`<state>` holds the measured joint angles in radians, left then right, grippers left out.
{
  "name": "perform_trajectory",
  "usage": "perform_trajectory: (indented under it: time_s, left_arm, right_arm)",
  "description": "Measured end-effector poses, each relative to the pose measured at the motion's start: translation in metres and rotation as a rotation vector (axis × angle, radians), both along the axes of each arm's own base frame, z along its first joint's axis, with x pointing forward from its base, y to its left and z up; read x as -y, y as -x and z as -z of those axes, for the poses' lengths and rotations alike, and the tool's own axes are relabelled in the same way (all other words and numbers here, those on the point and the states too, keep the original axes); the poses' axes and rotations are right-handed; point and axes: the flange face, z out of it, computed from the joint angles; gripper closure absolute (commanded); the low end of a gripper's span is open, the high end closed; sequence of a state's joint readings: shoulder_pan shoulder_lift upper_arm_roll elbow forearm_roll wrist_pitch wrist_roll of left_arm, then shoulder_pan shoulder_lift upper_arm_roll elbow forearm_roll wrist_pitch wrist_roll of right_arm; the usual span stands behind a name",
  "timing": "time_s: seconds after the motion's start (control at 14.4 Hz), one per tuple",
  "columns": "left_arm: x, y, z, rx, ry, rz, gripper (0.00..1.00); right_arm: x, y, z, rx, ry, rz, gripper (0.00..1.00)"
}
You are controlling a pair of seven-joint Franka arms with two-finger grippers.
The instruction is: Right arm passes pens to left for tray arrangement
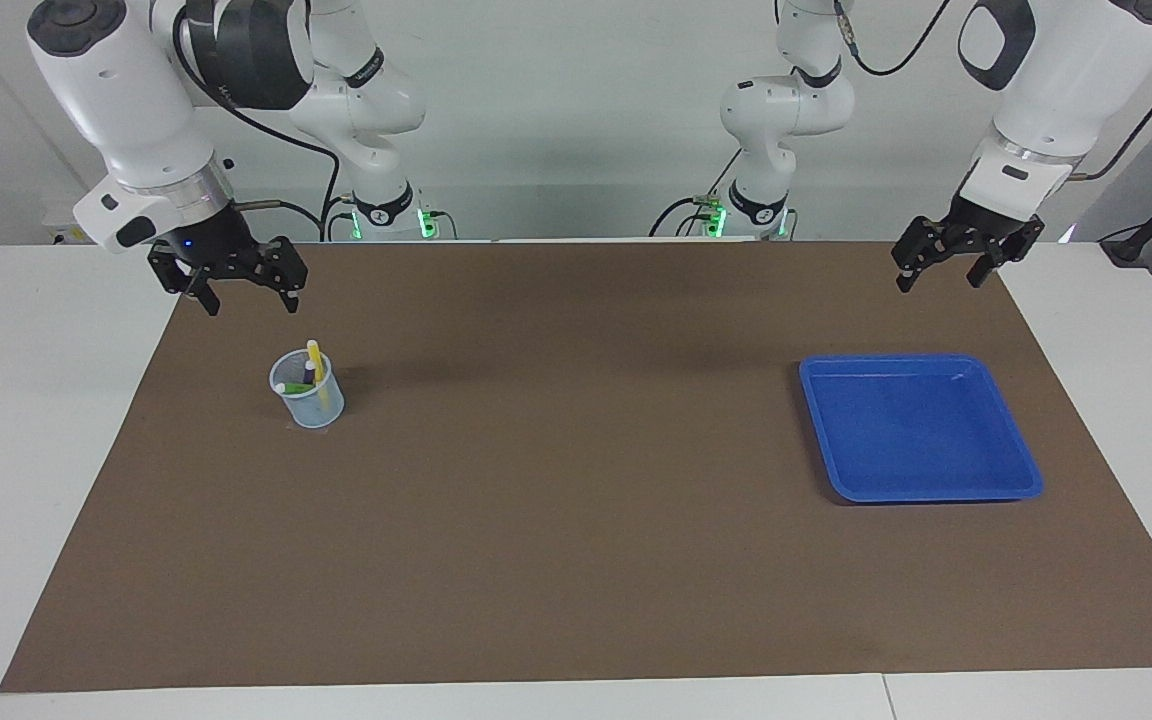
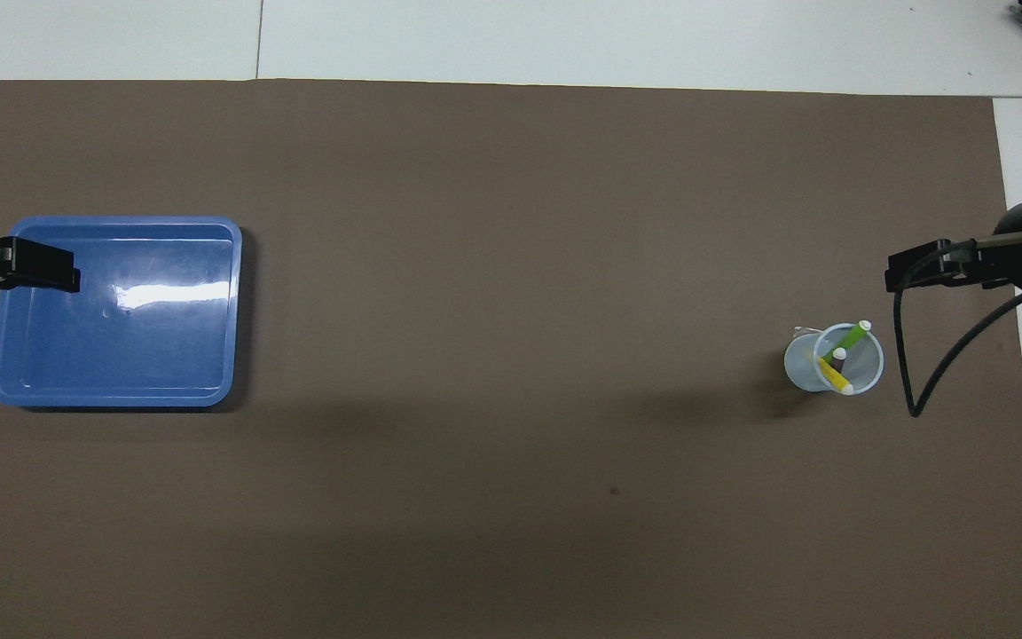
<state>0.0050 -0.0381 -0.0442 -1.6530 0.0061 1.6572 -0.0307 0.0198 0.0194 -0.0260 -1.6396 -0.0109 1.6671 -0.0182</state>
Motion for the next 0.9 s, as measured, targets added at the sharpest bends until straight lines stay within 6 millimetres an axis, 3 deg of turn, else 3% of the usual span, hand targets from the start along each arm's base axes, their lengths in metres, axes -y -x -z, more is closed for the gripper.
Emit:
perform_trajectory:
  time_s: [0.35, 0.55, 0.9]
  left_arm:
    - [0.0, 0.0, 0.0, 0.0, 0.0, 0.0, 0.0]
    - [0.0, 0.0, 0.0, -0.001, 0.0, 0.0, 0.0]
    - [0.0, 0.0, 0.0, -0.001, 0.0, 0.0, 0.0]
  right_arm:
    - [0.022, 0.003, 0.003, -0.015, 0.0, 0.039, 0.0]
    - [0.019, 0.014, 0.023, -0.03, -0.002, 0.019, 0.0]
    - [0.027, 0.012, 0.063, 0.065, 0.004, -0.071, 0.0]
